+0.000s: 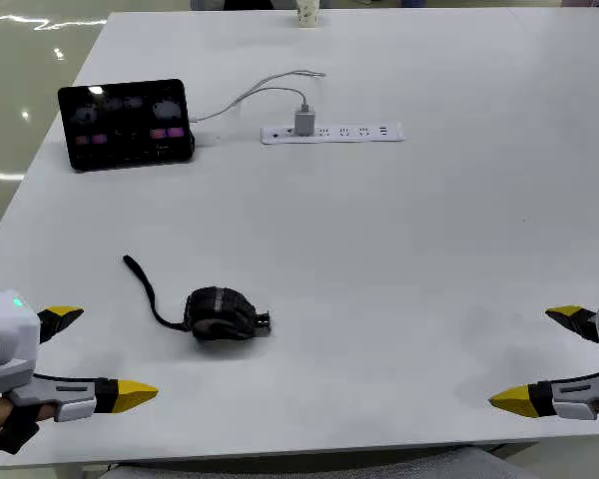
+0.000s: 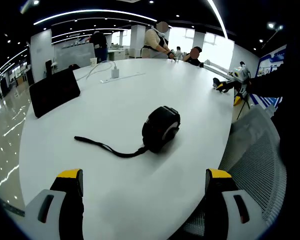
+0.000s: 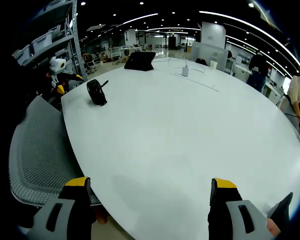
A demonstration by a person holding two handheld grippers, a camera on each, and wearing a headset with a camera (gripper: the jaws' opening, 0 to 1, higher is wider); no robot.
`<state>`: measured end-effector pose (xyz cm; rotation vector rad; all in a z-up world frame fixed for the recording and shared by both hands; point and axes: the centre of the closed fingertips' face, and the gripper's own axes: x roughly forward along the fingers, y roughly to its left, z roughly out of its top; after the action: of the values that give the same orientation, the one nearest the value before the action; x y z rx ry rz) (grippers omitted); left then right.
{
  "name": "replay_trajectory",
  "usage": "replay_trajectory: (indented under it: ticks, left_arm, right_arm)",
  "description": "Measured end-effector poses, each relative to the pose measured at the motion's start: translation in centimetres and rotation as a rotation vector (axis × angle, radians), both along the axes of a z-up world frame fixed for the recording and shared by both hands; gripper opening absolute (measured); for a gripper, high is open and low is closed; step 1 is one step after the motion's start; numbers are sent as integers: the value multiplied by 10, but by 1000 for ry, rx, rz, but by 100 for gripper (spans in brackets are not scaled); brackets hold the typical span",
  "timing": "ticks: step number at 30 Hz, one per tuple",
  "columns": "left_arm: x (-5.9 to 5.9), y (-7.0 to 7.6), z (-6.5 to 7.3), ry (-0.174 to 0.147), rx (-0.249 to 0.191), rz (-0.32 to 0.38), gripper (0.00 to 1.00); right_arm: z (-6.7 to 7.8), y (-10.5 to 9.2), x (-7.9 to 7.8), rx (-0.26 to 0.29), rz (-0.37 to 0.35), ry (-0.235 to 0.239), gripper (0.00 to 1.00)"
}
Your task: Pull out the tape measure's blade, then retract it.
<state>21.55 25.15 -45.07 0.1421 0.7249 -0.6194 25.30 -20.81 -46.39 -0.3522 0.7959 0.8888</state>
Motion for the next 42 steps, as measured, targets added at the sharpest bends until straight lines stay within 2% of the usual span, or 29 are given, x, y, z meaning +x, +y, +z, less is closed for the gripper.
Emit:
replay_trajectory:
  ticks: [15, 17, 18, 19, 23, 25, 27, 30, 32, 36, 39, 40, 42]
  left_arm:
    - [-3, -1, -1, 18, 2, -37, 99]
    - [-3, -2, -2, 22, 9, -49, 99]
    - [-3, -2, -3, 25, 13, -57, 99]
    - [-3, -3, -4, 30, 18, -70, 99]
    - [-2, -5, -7, 35, 39, -107, 99]
    - [-1, -7, -8, 38, 49, -126, 99]
    - [-5, -11, -10, 61, 62, -173, 99]
    - [-4, -14, -15, 64, 88, -217, 99]
    - [-9, -21, -18, 104, 85, -263, 99]
    - [-10, -31, -22, 121, 110, -337, 99]
    - [-6, -37, -22, 119, 120, -357, 99]
    - [-4, -38, -22, 118, 125, -365, 99]
    - [1, -43, -19, 104, 130, -386, 99]
  right_arm:
    - [1, 6, -1, 4, 7, 7, 99]
    - [-1, 7, -3, 1, 7, 24, 99]
    - [-2, 7, -3, -3, 9, 18, 99]
    - [1, 12, 2, 19, 38, -33, 99]
    - [0, 17, 2, 24, 40, -13, 99]
    - [-1, 23, 2, 32, 57, -11, 99]
    - [-2, 33, 2, 53, 85, -8, 99]
    - [-1, 46, 2, 55, 123, -22, 99]
    - [0, 55, 5, 61, 137, -25, 99]
    - [3, 72, 13, 79, 161, -41, 99]
    - [3, 81, 17, 71, 182, -38, 99]
    - [5, 87, 19, 75, 211, -59, 99]
    - [7, 93, 23, 74, 230, -69, 99]
